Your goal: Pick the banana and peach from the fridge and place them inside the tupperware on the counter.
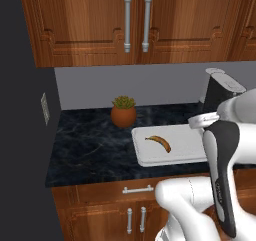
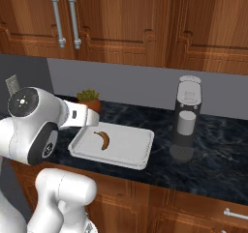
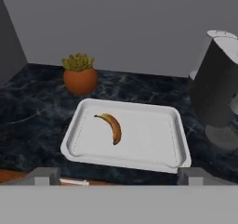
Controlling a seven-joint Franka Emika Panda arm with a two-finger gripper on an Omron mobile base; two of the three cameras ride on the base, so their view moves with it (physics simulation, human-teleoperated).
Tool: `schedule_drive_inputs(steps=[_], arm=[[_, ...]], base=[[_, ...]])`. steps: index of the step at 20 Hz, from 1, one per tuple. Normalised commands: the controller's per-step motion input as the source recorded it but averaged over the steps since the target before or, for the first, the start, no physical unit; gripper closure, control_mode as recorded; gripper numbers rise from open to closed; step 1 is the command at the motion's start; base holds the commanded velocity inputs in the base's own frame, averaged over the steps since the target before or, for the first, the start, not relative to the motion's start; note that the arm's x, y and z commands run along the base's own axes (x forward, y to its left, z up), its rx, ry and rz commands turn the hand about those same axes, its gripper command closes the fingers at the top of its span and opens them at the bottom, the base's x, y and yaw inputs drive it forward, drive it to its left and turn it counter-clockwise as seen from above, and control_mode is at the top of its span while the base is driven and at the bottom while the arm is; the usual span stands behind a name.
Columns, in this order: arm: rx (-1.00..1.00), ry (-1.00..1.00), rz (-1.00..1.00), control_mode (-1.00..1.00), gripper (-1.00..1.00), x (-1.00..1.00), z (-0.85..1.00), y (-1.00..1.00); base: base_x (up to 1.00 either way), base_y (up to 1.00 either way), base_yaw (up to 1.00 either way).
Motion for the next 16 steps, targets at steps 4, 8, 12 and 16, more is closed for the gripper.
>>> schedule_drive_inputs(steps=[4, 8, 12, 16], arm=[[-0.07, 0.08, 0.00, -1.00, -1.00, -0.41, 0.45, 0.00], [-0.05, 0.03, 0.00, 1.00, -1.00, -0.29, 0.17, 0.00], [0.00, 0.00, 0.00, 1.00, -1.00, 0.00, 0.00, 0.00], [0.00, 0.00, 0.00, 1.00, -1.00, 0.00, 0.00, 0.00]], base=[[0.00, 0.00, 0.00], [-0.18, -0.01, 0.00], [-0.99, -0.21, 0.00], [-1.00, -0.49, -0.04]])
